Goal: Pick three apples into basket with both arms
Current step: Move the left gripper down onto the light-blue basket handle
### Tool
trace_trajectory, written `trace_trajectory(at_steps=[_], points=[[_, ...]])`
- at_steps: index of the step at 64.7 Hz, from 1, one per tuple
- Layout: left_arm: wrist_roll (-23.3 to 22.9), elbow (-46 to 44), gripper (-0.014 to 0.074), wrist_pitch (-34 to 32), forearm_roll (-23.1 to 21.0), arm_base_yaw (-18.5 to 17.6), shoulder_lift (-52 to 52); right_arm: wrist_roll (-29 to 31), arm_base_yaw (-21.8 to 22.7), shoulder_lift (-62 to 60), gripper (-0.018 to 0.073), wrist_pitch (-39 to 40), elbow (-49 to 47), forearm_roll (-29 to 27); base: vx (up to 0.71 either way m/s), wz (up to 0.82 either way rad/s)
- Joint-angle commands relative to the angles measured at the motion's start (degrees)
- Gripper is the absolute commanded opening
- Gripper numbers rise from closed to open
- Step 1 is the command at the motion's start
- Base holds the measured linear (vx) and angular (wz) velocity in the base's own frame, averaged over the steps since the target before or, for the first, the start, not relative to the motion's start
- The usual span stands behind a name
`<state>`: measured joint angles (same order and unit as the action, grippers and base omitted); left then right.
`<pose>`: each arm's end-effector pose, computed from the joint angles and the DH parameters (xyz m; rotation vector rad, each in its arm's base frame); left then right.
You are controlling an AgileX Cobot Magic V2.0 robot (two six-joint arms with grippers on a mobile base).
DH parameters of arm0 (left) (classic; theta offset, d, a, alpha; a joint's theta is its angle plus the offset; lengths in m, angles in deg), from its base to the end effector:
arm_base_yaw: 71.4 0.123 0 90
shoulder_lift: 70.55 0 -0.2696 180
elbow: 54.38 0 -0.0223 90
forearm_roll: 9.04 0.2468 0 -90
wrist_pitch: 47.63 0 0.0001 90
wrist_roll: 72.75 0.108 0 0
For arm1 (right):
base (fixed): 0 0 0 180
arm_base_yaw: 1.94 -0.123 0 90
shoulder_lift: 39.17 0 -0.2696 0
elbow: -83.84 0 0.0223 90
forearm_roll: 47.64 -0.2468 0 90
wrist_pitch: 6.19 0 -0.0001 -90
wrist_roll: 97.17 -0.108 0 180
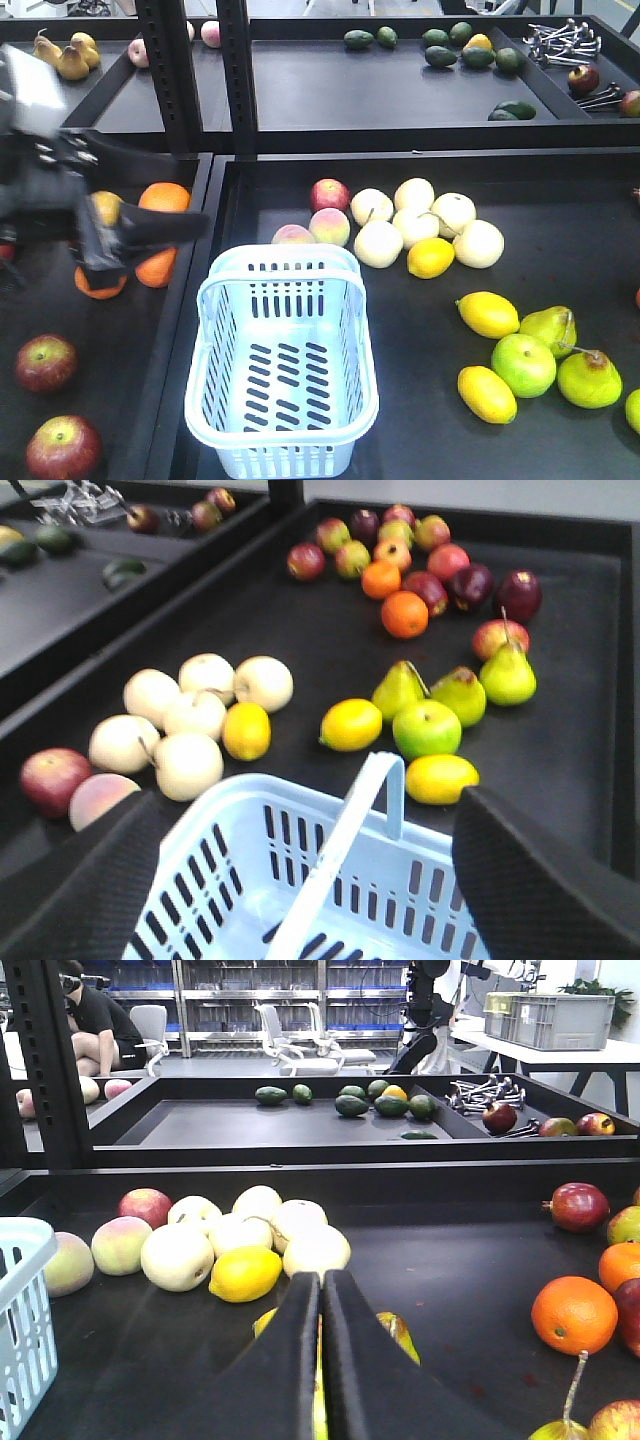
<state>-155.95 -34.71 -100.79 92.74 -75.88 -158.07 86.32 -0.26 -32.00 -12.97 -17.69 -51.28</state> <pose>0.2799 -0.1067 0.3047 0.9914 1.7106 -0.7113 0.0848 -0.0017 0.1930 0.0196 1.6127 -0.0149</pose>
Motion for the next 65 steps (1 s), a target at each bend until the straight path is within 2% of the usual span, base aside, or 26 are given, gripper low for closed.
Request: trace_trajectory(at_steps=[1, 13, 24, 65], points=[[2.87, -1.77, 0.0582, 1.37, 2.77, -2.49, -1.96, 0.35, 0.10, -0.16, -0.0008, 4.23, 0.71, 0.48, 0.00, 0.00], [6.57, -1.77, 0.0582, 6.23, 2.77, -5.84, -6.62, 0.35, 0.10, -0.16, -0.0008, 4.23, 0.71, 0.48, 0.00, 0.00], [6.58, -1.77, 0.0582, 8.00, 2.77, -7.55, -9.01, 0.35, 0.10, -0.16, -0.0008, 4.23, 0.71, 0.48, 0.00, 0.00], [8.83, -1.71, 0.0582, 11.52, 2.77, -7.55, -14.99, 0.35, 0.10, -0.16, -0.0008, 4.23, 0.71, 0.48, 0.00, 0.00]])
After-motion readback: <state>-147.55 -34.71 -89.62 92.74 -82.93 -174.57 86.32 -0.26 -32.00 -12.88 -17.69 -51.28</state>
